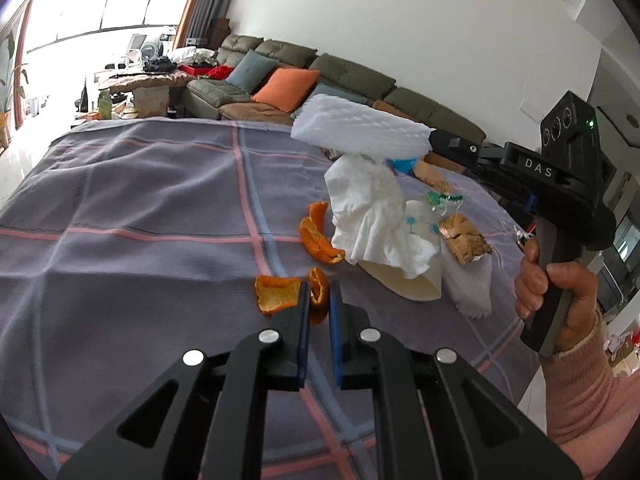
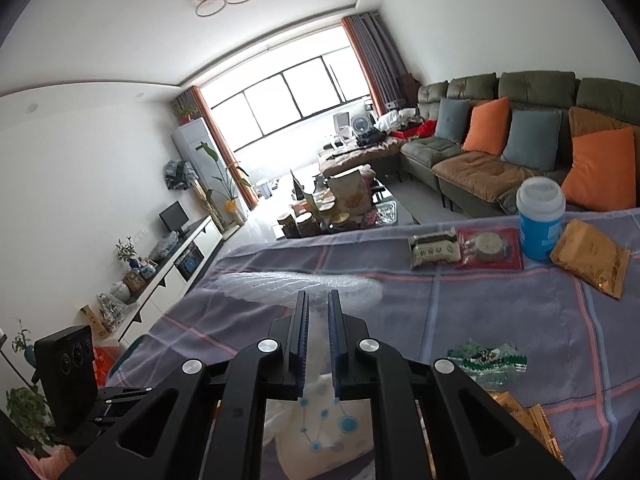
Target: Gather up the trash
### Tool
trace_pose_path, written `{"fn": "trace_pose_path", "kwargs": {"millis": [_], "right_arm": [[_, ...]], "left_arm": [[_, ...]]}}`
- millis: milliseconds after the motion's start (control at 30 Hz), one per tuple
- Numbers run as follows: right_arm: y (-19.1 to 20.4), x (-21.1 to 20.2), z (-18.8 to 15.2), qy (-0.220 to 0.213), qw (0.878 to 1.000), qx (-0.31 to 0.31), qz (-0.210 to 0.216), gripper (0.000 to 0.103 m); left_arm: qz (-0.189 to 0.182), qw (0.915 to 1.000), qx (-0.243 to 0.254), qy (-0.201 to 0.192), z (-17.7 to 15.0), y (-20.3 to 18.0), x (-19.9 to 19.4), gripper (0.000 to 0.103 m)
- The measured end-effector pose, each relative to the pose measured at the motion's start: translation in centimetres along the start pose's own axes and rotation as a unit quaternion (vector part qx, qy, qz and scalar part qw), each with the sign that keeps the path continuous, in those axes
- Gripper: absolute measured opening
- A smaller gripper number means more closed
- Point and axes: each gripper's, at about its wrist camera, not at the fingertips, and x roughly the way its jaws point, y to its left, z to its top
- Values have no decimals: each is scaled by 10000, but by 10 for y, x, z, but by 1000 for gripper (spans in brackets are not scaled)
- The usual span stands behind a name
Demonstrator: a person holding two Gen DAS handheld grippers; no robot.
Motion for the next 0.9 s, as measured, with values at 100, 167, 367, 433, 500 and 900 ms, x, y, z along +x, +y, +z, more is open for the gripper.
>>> {"fn": "trace_pose_path", "kwargs": {"millis": [100,167,367,433,500,900], "right_arm": [[6,-2,3,-59,9999,-42,81,10],[11,-2,5,-73,9998,-78,146,10],[30,3,4,-31,9987,-166,477,10],[39,7,2,25,9979,-206,611,10],[47,12,0,87,9971,-246,722,10],[100,57,-18,614,9863,-455,1459,10]], "left_arm": [[106,9998,-23,-137,-2,5,-14,10],[130,9997,-55,-204,-3,7,-21,10],[245,9984,-266,-442,-5,22,-49,10],[288,9978,-311,-514,-7,26,-58,10],[346,9971,-351,-581,-10,30,-67,10],[975,9896,-613,-866,-25,61,-111,10]]}}
